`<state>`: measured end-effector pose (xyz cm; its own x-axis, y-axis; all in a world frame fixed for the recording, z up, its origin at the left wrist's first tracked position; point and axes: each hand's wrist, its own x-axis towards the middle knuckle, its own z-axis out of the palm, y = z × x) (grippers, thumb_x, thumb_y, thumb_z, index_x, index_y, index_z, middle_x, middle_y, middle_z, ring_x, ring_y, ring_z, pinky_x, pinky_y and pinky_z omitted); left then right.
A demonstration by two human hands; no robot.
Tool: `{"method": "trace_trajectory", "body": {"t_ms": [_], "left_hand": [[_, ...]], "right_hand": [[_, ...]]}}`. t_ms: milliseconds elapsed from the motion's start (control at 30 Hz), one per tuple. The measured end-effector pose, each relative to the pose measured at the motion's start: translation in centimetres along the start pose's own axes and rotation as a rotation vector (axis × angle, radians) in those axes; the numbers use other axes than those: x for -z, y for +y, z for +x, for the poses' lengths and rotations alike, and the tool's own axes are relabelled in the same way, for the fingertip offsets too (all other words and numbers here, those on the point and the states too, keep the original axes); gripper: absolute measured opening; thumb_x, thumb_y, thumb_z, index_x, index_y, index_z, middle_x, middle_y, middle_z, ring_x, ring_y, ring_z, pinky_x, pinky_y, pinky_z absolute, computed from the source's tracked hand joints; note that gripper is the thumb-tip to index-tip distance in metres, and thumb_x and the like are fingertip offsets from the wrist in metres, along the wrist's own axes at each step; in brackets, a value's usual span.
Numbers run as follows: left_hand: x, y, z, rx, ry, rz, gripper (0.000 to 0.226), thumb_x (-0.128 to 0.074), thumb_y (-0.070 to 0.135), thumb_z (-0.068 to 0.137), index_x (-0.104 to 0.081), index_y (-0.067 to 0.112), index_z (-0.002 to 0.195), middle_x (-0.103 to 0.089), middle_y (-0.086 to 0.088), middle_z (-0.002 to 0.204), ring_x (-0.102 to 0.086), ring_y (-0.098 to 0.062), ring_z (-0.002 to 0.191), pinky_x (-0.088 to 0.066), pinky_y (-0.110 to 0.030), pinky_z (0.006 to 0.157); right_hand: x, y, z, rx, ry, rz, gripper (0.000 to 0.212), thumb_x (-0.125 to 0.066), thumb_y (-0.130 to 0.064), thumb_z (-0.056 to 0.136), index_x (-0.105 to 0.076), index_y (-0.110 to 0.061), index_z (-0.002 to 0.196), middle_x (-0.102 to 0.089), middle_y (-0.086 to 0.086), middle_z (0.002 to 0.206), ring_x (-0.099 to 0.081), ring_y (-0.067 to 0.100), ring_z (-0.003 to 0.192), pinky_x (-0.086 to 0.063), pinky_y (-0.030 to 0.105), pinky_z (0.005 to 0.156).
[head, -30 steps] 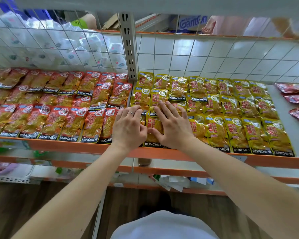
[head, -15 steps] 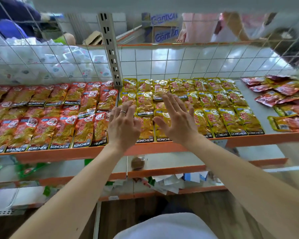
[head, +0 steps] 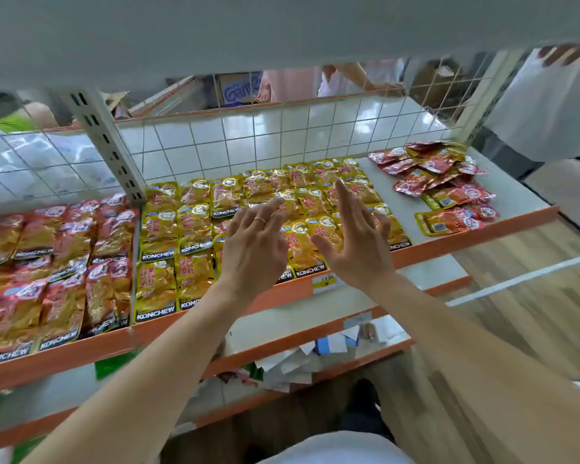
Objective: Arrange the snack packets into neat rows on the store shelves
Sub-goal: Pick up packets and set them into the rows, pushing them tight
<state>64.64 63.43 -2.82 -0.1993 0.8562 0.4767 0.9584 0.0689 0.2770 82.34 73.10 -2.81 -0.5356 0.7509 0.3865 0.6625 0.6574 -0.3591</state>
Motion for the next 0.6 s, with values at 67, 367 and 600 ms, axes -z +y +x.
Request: {"method": "trace_trajectory", "body": {"t_ms": [67, 367, 600], "left_hand": [[-1.2, 1.4, 1.0, -0.017, -0.027, -0.008, 0.044, -0.043, 0.028, 0.09, -0.063, 0.012, 0.126, -0.054, -0.003, 0.145, -0.052, -0.029, 0.128, -0.03, -0.046, 0.115], [-9.4, 11.4, 7.4, -0.02, -0.121, -0.059, 0.045, -0.055, 0.025, 0.087, -0.06, 0.009, 0.129, -0.055, -0.007, 0.144, -0.051, -0.03, 0.129, -0.035, -0.047, 0.114], [-14.8, 19.0, 12.1, -0.036, -0.26, -0.061, 0.054, -0.051, 0.03, 0.087, -0.055, 0.01, 0.138, -0.056, -0.007, 0.142, -0.05, -0.029, 0.131, -0.034, -0.044, 0.113]], "right_hand": [[0.6, 2.5, 0.0, -0.028, -0.012, -0.001, 0.093, -0.048, -0.065, 0.087, 0.006, -0.037, 0.157, -0.025, -0.004, 0.164, -0.025, 0.021, 0.15, -0.018, 0.055, 0.112], [4.4, 15.7, 0.7, -0.103, -0.064, 0.002, 0.105, -0.062, -0.055, 0.088, 0.017, -0.034, 0.155, -0.02, -0.004, 0.165, -0.022, 0.024, 0.15, -0.015, 0.06, 0.113], [7.4, 26.3, 2.7, -0.245, -0.076, -0.021, 0.1, -0.062, -0.04, 0.088, 0.01, -0.031, 0.157, -0.024, 0.004, 0.164, -0.028, 0.028, 0.148, -0.017, 0.056, 0.114]]}}
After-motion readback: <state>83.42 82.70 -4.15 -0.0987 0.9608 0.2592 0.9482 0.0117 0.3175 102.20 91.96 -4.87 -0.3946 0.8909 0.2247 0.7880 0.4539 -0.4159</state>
